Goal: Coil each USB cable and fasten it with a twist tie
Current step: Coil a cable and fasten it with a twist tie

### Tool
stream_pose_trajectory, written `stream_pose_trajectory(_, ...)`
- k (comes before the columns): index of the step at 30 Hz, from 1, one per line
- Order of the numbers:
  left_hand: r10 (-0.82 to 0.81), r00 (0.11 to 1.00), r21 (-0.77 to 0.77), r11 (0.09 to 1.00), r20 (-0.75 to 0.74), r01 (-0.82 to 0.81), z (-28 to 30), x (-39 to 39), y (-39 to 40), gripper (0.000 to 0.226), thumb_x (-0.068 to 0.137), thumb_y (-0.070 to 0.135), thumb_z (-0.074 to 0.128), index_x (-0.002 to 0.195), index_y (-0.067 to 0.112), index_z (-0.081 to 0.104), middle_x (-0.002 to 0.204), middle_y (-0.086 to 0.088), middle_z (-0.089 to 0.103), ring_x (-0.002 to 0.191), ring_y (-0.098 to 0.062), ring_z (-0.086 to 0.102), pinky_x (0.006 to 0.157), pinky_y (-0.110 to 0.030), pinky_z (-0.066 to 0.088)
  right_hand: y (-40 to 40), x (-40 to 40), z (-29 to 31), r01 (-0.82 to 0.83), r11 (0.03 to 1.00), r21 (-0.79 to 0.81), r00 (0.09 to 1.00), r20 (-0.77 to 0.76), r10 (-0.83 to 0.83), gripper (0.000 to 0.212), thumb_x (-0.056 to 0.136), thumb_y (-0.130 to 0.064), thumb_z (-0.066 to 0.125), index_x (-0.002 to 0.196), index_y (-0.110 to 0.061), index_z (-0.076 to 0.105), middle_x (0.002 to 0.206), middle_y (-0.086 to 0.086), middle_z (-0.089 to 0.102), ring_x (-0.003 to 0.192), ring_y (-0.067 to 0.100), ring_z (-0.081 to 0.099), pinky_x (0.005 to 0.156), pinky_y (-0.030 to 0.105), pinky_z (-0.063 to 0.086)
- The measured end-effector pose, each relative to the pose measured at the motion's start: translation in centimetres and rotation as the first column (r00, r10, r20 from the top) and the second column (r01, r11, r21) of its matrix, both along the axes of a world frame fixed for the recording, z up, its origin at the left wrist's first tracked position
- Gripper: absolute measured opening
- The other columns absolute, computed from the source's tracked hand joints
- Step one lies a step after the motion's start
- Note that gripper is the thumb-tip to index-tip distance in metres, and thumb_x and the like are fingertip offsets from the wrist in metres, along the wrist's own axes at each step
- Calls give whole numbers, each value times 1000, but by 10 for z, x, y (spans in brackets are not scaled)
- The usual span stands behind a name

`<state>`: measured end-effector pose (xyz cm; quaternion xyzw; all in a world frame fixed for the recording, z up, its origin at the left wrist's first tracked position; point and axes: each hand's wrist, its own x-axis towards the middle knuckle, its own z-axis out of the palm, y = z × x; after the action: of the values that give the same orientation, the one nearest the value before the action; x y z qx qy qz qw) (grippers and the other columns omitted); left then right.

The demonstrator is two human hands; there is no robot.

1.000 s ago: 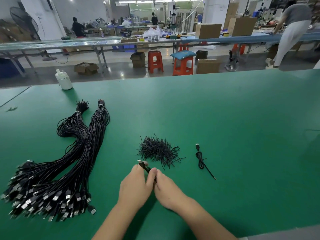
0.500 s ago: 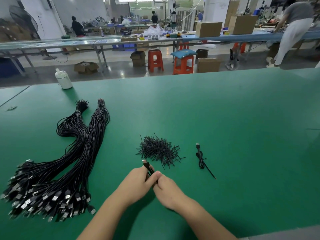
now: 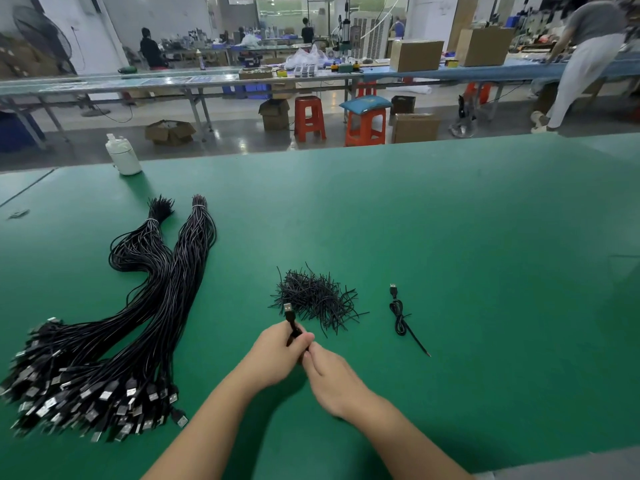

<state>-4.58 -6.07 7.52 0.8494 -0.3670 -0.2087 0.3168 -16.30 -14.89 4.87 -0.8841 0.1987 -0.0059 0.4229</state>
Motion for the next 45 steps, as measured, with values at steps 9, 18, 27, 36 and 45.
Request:
stream_pose_trajectory(9, 211, 976, -1, 977, -58, -212, -26, 19, -20, 7, 98, 24, 58, 102, 22, 63, 96, 4, 66, 83, -14, 57, 79, -27, 46, -32, -14, -30, 393, 919, -37, 910, 158, -383, 33, 106, -40, 26, 77, -25, 32, 70, -7, 41, 60, 9, 37, 61, 35, 35)
stream_pose_trajectory(18, 291, 920, 159, 927, 263, -339, -42, 17, -71, 21, 95, 46, 53, 99, 25, 58, 100, 5, 59, 83, -19, 56, 68, -29, 41, -30, -16, -37, 376, 904, -205, 924, 160, -348, 32, 105, -42, 21, 75, -31, 23, 66, -6, 40, 57, 10, 40, 60, 38, 32)
stream_pose_trajectory(27, 319, 909, 170, 913, 267, -370, -50, 23, -69, 17, 94, 43, 55, 89, 27, 56, 95, 6, 58, 80, -18, 54, 67, -30, 43, -32, -15, -39, 348, 921, -174, 935, 142, -326, 33, 105, -44, 22, 75, -30, 24, 68, -5, 43, 60, 11, 43, 64, 39, 36)
stream_pose_trajectory(36, 283, 927, 261, 902, 246, -345, -39, 18, -70, 16, 93, 30, 53, 81, 20, 59, 81, 2, 62, 76, -23, 58, 65, -29, 46, -34, -15, -39, 343, 927, -151, 936, 142, -323, 33, 105, -43, 24, 75, -30, 24, 67, -5, 42, 62, 14, 42, 66, 41, 39)
stream_pose_trajectory(45, 224, 968, 293, 924, 114, -248, -30, 29, -19, 7, 84, 25, 66, 80, 20, 62, 85, 0, 67, 81, -18, 63, 68, -25, 50, -37, -14, -40, 368, 930, -22, 924, 118, -363, 37, 105, -45, 26, 78, -21, 32, 70, -4, 43, 63, 13, 41, 63, 37, 36)
